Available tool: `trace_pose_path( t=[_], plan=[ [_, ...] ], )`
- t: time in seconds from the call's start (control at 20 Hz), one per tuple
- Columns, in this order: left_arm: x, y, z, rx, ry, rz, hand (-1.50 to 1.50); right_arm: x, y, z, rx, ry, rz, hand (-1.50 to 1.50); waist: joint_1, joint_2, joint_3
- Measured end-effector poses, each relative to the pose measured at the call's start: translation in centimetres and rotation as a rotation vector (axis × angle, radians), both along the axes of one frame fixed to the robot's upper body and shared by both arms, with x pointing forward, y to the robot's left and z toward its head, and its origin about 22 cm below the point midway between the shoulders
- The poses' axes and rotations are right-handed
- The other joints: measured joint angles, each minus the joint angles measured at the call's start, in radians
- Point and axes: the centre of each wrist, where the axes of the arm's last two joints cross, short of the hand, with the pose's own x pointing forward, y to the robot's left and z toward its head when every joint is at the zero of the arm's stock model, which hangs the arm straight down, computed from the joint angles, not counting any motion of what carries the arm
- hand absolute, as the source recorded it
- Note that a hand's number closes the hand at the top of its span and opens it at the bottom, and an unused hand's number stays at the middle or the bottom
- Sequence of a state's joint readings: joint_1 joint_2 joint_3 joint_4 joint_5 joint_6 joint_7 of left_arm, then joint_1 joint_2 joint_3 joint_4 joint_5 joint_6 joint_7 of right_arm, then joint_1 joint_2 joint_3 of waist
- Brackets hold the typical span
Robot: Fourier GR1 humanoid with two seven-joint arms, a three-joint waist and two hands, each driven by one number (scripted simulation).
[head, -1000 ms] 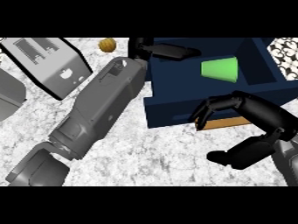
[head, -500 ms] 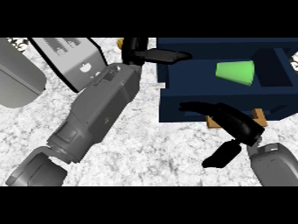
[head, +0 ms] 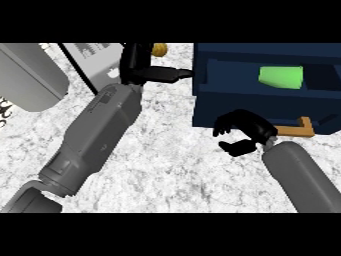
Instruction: Pick up the cup, place it into the drawer and close the drawer
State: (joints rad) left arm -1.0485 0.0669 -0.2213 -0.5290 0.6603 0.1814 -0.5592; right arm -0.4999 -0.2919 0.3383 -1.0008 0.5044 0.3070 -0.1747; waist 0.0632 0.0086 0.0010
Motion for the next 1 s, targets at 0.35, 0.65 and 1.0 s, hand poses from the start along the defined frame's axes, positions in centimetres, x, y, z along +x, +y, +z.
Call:
trace_pose_path(
  t=[0.35,0.65,1.0],
  plan=[
    [-0.4,2.5,-0.2,-0.016,0.003,-0.027,-1.5,4.1,-2.5,0.5,0.087,-0.097,-0.101,1.5,0.048,0.008,0.003],
    [-1.0,4.5,-1.0,-0.02,0.006,-0.049,-1.5,6.1,-5.2,2.3,0.177,-0.134,-0.18,1.5,0.079,0.017,0.008],
    [-1.4,5.8,-1.2,-0.011,0.007,-0.078,-1.5,6.2,-6.5,2.5,0.271,-0.076,-0.178,1.5,0.096,0.019,0.013]
  ],
)
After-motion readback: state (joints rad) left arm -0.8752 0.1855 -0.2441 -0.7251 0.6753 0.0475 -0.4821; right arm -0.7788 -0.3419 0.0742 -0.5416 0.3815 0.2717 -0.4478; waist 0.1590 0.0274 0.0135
